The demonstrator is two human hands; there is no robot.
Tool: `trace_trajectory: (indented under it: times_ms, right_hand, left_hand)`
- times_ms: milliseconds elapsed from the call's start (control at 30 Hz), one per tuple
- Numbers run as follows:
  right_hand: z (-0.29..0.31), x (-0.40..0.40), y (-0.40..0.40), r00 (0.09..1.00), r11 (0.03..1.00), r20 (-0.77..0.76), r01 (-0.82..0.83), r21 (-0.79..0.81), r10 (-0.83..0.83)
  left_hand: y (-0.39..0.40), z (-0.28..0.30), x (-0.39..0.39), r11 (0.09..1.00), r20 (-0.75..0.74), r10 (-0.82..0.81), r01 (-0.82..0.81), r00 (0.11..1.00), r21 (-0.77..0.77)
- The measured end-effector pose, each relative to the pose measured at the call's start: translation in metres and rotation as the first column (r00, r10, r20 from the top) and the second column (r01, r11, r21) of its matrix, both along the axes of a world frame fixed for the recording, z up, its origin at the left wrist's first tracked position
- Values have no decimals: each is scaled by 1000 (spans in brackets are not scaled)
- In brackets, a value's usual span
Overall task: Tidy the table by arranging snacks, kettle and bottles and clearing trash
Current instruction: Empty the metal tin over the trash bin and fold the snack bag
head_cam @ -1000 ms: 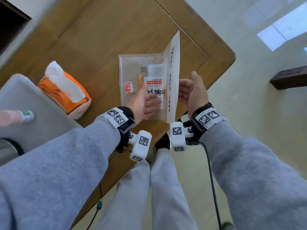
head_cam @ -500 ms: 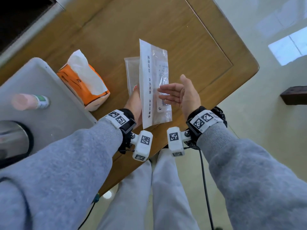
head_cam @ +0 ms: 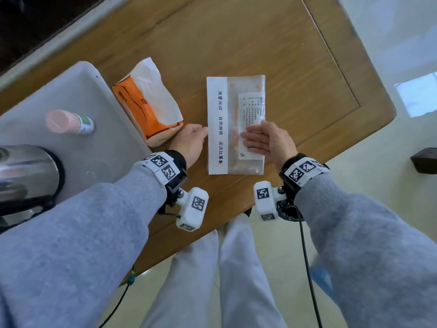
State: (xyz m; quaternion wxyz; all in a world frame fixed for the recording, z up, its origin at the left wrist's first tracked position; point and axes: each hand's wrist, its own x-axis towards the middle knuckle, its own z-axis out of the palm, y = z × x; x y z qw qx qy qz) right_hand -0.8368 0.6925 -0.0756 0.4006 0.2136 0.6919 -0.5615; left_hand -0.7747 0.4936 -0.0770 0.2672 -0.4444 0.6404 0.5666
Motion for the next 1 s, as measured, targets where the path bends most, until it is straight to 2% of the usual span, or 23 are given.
trace_trajectory:
  times_ms: [133,233,400,467,567,700,800,867,933,967,1000]
  right_hand:
    - [8,-11,7,990,999,-130,43,-23,-45]
    - [10,-19,14,985,997,-157,75,-14,-77]
    - [10,-14,17,992,994,-71,-100,45,103]
    - [12,-13,18,993,994,-57,-104,30,105]
    - [13,-16,20,992,993,-50,-118,12,118]
    - [10,-16,24,958,962,-88,-269,45,272]
    - [15,-14,33,958,968,-134,-248,47,252]
    - [18,-13,42,955,970,-215,-165,179,203]
    - [14,-12,54,936,910,-284,-78,407,207]
    - [11,-11,59,940,893,-280,-54,447,197]
    - [9,-10,62,953,906,-253,-48,421,169]
  left_hand:
    - [11,-6,-3,999,31,31,-32,999,10]
    - [19,-4,-5,999,12,-10,11,1000,-31]
    - [19,-4,-9,985,-17,-97,93,995,-144]
    - [18,-3,-12,976,-35,-129,121,991,-180]
    - [15,0,-17,978,-62,-115,102,991,-181]
    - [10,3,-18,983,-102,-72,54,992,-174]
    - [14,7,-18,992,-112,-37,23,993,-128]
    - [16,8,-18,993,-104,-51,39,993,-112]
    - [19,7,-17,994,-100,-71,62,992,-87]
    - [20,7,-16,995,-95,-77,71,993,-67]
    - [23,8,-15,996,-89,-84,80,993,-41]
